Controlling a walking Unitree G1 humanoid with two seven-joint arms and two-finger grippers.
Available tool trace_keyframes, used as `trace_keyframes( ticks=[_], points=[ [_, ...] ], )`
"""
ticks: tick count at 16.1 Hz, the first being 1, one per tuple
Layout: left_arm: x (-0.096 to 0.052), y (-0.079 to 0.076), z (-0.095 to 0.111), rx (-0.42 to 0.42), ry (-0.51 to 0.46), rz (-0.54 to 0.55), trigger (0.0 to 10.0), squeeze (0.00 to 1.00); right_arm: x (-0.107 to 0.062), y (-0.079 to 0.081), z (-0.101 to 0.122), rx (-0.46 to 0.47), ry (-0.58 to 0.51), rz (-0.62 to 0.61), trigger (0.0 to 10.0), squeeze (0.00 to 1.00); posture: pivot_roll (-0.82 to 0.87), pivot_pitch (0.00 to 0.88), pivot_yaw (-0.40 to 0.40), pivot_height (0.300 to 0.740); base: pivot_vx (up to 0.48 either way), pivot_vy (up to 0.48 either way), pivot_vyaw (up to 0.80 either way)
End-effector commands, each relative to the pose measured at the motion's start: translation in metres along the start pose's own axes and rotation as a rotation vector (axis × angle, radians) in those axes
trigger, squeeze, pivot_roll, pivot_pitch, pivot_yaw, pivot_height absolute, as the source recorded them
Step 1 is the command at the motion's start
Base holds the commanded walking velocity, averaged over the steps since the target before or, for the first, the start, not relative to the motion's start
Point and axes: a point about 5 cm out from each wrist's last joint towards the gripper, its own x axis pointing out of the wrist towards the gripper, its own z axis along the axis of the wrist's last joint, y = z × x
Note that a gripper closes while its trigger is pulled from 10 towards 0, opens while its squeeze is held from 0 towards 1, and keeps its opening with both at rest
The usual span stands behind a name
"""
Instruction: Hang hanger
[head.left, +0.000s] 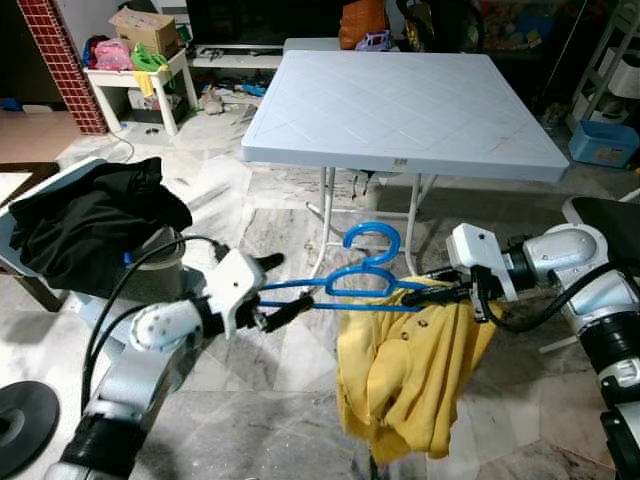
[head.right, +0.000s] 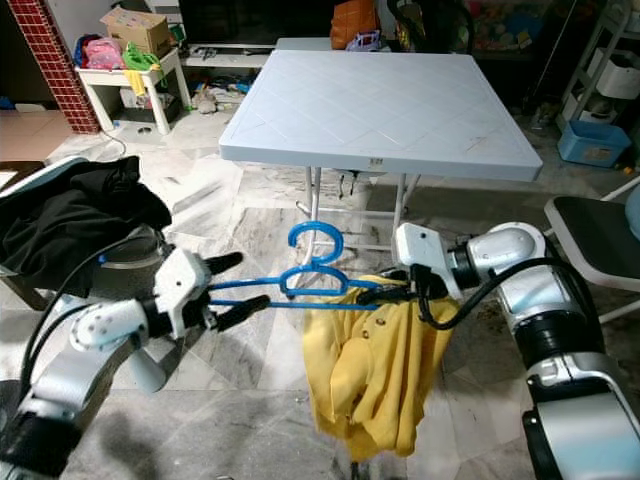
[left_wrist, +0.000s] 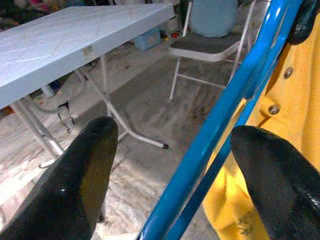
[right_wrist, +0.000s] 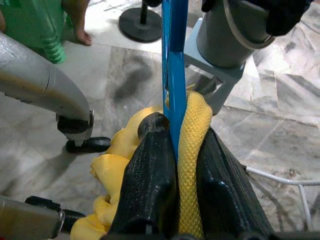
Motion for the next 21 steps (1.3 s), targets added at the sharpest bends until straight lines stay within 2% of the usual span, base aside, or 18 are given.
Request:
trace_keyframes(
  ticks=[1, 3, 4, 5, 6, 8, 13, 21],
  points=[
    [0.005, 0.001, 0.005, -0.005, 0.002, -0.052, 0.0, 0.00, -0.001, -0.003, 0.009, -0.041, -0.021, -0.009, 10.0, 0.00, 0.00, 0.000, 0.012, 0.740, 0.000, 0.000, 0.00],
    [0.009, 0.002, 0.008, -0.005, 0.000, -0.077, 0.2, 0.00, 0.003, -0.004, 0.011, -0.047, -0.021, -0.020, 10.0, 0.00, 0.00, 0.000, 0.013, 0.740, 0.000, 0.000, 0.00],
    [0.012, 0.003, 0.009, -0.007, 0.006, -0.096, 2.4, 0.00, 0.006, -0.005, 0.012, -0.061, -0.022, -0.031, 10.0, 0.00, 0.00, 0.000, 0.013, 0.740, 0.000, 0.000, 0.00],
    [0.013, 0.002, 0.008, -0.011, 0.018, -0.122, 1.8, 0.00, 0.009, -0.006, 0.014, -0.074, -0.024, -0.045, 10.0, 0.00, 0.00, 0.000, 0.013, 0.740, 0.000, 0.000, 0.00],
    [0.013, 0.000, 0.008, -0.016, 0.034, -0.159, 2.4, 0.00, 0.011, -0.006, 0.014, -0.083, -0.018, -0.051, 10.0, 0.00, 0.00, 0.000, 0.015, 0.740, 0.000, 0.000, 0.00],
    [0.013, -0.002, 0.007, -0.033, 0.058, -0.221, 0.0, 0.00, 0.012, -0.005, 0.013, -0.088, -0.016, -0.046, 10.0, 0.00, 0.00, 0.000, 0.017, 0.740, 0.000, 0.000, 0.00],
    [0.004, 0.013, 0.012, -0.015, 0.089, -0.243, 0.0, 0.00, 0.010, -0.002, 0.008, -0.105, 0.021, -0.042, 10.0, 0.00, 0.00, 0.000, 0.017, 0.740, 0.000, 0.000, 0.00],
    [-0.004, 0.019, 0.012, -0.007, 0.126, -0.272, 0.0, 0.00, 0.011, 0.001, 0.003, -0.119, 0.058, -0.019, 10.0, 0.00, 0.00, 0.000, 0.014, 0.740, 0.000, 0.000, 0.00]
  ],
)
